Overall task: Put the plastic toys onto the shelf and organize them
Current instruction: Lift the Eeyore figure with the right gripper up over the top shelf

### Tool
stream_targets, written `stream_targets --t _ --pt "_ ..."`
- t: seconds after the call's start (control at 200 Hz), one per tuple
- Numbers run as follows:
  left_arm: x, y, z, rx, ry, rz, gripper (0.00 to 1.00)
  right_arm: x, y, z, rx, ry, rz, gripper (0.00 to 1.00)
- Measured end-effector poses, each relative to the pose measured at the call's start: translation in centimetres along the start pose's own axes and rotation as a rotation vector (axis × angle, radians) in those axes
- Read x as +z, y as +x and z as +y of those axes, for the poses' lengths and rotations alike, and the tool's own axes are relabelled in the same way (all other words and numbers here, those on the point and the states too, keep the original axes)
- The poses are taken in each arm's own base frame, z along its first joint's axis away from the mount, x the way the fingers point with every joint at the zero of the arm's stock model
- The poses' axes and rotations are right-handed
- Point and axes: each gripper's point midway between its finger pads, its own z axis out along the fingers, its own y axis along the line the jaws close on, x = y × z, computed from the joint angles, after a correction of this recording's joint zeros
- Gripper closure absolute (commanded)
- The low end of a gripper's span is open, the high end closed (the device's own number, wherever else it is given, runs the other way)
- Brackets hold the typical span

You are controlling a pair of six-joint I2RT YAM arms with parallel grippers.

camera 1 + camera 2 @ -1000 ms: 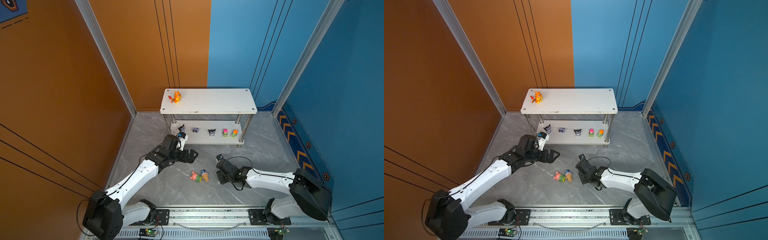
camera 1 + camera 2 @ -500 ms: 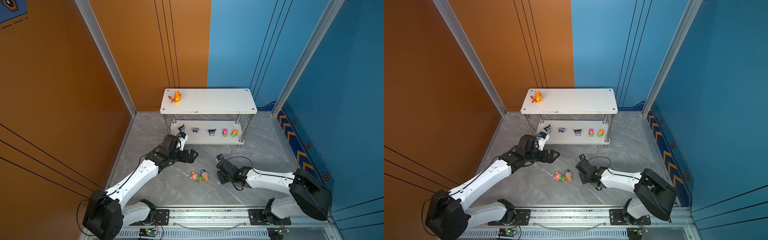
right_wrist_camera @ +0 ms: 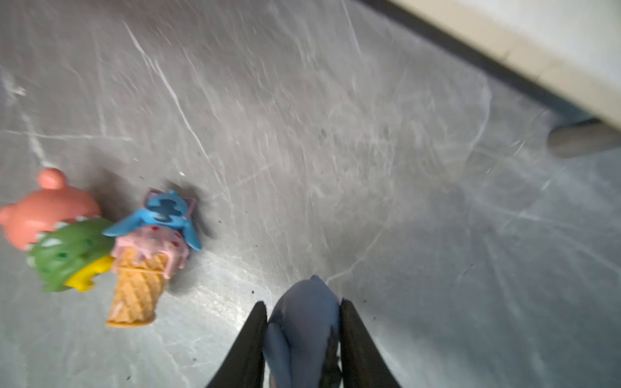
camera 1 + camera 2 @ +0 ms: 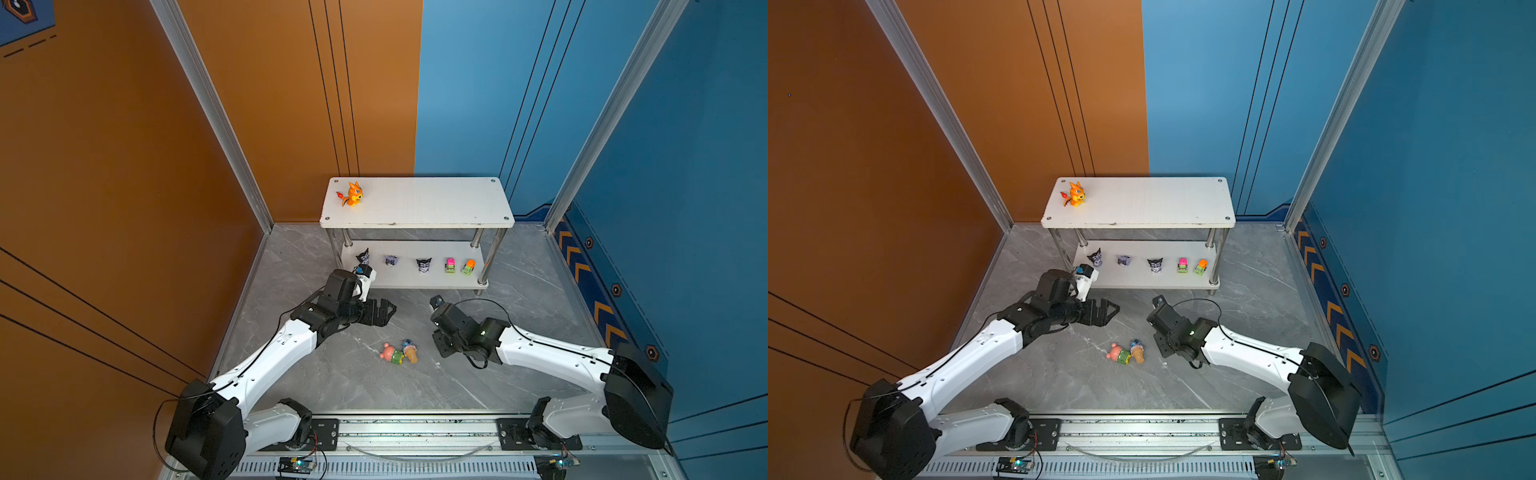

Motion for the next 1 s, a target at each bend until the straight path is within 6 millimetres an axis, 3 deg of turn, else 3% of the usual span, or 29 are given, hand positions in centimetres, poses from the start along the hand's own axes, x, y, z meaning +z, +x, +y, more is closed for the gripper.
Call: stream_targets --t 0.25,0.446,0.601,0.746,1.001 --pt "0.0 0.0 0.0 0.000 0.000 0.000 0.02 -10.2 -10.6 0.9 -0.079 -0.043 -0.146 0.75" --pt "-0.1 -0.1 -0.1 0.001 0.002 -0.004 0.02 -15.3 -15.1 1.6 -0.173 -0.050 -0.174 0.75" --pt "-0.1 -0.2 -0.2 0.004 0.011 -0.010 0.02 -17.1 -18.0 3.0 -0.287 -0.016 -0.166 0.75" --pt "-0.1 -0.3 -0.4 0.005 0.016 -0.013 0.02 -17.0 -20.9 3.5 -0.364 0.050 -0.177 0.75" --pt "-0.4 -0.5 -0.5 0.008 0.020 -0.023 0.02 -16.4 -23.7 1.4 -0.377 0.110 -0.208 0.76"
